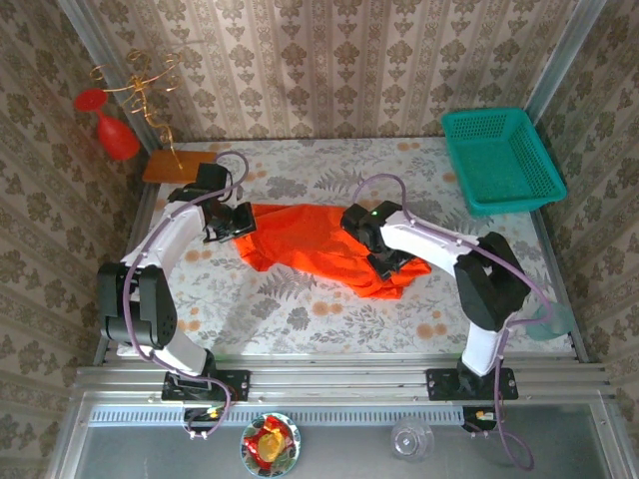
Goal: Fold the inside-out t-shirt
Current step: Flatten out the T-shirt at the center of the table.
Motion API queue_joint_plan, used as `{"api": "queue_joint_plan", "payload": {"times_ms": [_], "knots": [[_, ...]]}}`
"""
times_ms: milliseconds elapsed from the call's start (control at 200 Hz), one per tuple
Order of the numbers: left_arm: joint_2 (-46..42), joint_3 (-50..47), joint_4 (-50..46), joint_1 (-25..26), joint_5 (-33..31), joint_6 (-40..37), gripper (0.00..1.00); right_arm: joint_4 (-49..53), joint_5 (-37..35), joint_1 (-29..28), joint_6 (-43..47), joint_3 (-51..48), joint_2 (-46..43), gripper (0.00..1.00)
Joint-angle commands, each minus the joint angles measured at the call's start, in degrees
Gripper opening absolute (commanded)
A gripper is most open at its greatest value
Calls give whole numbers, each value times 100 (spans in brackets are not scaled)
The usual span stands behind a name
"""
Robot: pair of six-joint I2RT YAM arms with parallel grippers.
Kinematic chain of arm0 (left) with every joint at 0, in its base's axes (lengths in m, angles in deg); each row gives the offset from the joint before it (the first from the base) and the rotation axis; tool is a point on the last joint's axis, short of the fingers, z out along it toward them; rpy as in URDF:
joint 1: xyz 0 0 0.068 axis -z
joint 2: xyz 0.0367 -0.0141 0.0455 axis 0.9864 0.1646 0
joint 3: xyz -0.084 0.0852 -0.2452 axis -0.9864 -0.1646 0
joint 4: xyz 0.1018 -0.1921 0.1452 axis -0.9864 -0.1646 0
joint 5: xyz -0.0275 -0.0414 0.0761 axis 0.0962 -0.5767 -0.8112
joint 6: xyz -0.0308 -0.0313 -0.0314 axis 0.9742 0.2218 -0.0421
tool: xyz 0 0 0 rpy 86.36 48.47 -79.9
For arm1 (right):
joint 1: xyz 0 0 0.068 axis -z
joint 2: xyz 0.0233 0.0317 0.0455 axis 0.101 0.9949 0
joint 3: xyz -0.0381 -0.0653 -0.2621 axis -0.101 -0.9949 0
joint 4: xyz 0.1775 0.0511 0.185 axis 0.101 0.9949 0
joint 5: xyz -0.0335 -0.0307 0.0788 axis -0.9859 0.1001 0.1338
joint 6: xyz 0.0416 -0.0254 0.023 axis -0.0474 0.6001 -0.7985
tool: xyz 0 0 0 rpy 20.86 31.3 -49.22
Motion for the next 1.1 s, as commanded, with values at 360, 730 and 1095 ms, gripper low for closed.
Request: {"api": "queue_joint_plan", "payload": {"times_ms": [360,730,1095], "knots": [[-147,138,-184,-19,-135,-152,0,-58,-761,1054,741,1468,16,59],[-94,124,-150,-46,-123,-138,0,311,1378,1131,-372,961,-1122,47],[-22,89,-105,-41,-40,-146,0,-1341,3551,1679,-963,131,-807,47]]}}
